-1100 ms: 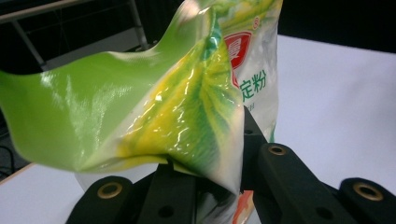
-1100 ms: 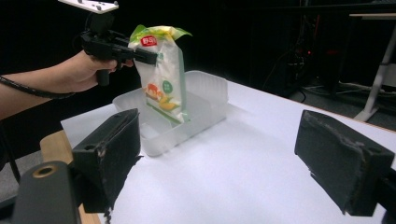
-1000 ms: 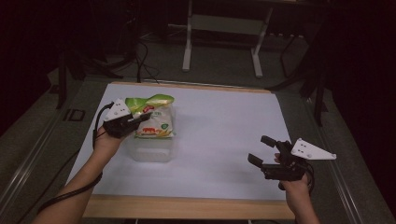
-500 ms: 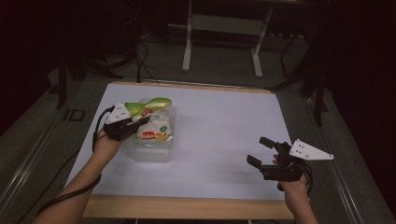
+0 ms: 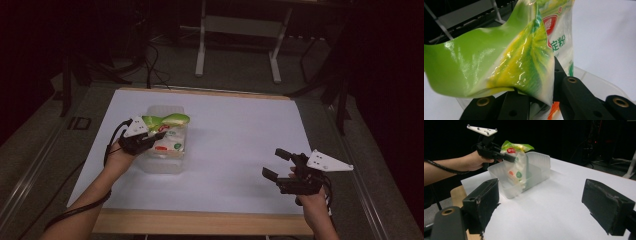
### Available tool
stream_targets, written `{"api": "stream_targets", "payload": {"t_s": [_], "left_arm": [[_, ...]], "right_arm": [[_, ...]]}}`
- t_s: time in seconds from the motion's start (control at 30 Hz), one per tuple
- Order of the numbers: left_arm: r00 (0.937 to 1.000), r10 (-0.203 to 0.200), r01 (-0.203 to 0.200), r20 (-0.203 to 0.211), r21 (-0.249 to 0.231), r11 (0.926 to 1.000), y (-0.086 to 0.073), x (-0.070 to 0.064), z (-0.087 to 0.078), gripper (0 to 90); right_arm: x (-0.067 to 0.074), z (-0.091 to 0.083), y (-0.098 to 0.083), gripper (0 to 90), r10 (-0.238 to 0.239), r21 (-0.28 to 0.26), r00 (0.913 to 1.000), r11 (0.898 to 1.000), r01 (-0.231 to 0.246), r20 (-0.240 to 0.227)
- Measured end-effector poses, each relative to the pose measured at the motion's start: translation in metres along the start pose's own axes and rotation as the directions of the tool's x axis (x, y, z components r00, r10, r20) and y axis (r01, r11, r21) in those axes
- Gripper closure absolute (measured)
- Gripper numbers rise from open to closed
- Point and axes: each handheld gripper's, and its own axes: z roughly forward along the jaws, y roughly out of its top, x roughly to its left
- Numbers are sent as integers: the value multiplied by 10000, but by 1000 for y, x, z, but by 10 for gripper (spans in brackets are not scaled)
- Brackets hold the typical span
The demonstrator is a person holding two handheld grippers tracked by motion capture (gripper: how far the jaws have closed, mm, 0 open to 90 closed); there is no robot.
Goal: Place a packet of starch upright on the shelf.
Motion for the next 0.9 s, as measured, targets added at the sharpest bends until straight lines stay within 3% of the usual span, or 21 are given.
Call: {"api": "stream_targets", "payload": {"t_s": [0.03, 0.1, 0.33, 0.47, 0.5, 0.53, 0.6, 0.63, 0.67, 0.7, 0.73, 0.77, 0.87, 0.9], "left_arm": [[10000, 0, 0, 0, 0, 10000, 0, 0, 0, 823], [9993, -364, 364, 31, -145, 9992, -6, 4, 1, 823], [9995, -296, 297, 70, -128, 9995, -7, 6, 1, 823], [9980, -598, 598, 184, -7, 9982, -6, 9, 1, 819], [9980, -598, 598, 184, -7, 9982, -6, 9, 1, 788], [9949, -961, 960, 293, 57, 9954, -4, 9, 1, 732], [9941, -1034, 1037, 317, -84, 9946, -3, 8, 1, 591], [9947, -1002, 1005, 223, -108, 9949, -2, 7, 0, 532], [9962, -863, 865, 103, -160, 9961, -1, 5, 0, 532], [9972, -749, 748, -32, -210, 9970, -2, 4, -1, 442], [9966, -815, 812, -88, -315, 9962, -2, 3, -1, 442], [9927, -1202, 1202, 48, -619, 9908, -4, 3, -2, 323], [9896, -1438, 1430, -49, -800, 9865, -5, 5, -1, 59], [9873, -1585, 1583, 41, -819, 9840, -6, 7, -2, 12]], "right_arm": [[0, 1, 0, 142, -16, 22, 10000, 10000, 16, -20], [0, 1, 0, 142, -34, 28, 10000, 10000, 34, -26], [0, 2, -1, 142, -13, 98, 10000, 10000, 13, -36], [1, 4, -1, 142, -16, 121, 9999, 9999, 18, -125], [1, 4, -1, 142, -36, 125, 9999, 9999, 38, -129], [1, 4, 0, 142, -36, 130, 9999, 9999, 37, -127], [1, 3, 0, 142, -35, 113, 9999, 9999, 36, -121], [1, 3, 0, 142, -31, 105, 9999, 9999, 32, -108], [1, 3, 0, 142, -31, 105, 9999, 9999, 32, -108], [0, 2, 0, 143, -21, 83, 9999, 10000, 22, -101], [0, 2, 0, 143, -21, 83, 9999, 10000, 22, -101], [0, 1, -1, 142, -6, 109, 10000, 9999, 7, -78], [0, 0, -2, 142, 25, 83, 10000, 10000, -25, -69], [0, 0, -2, 142, 22, 72, 10000, 10000, -21, -70]]}}
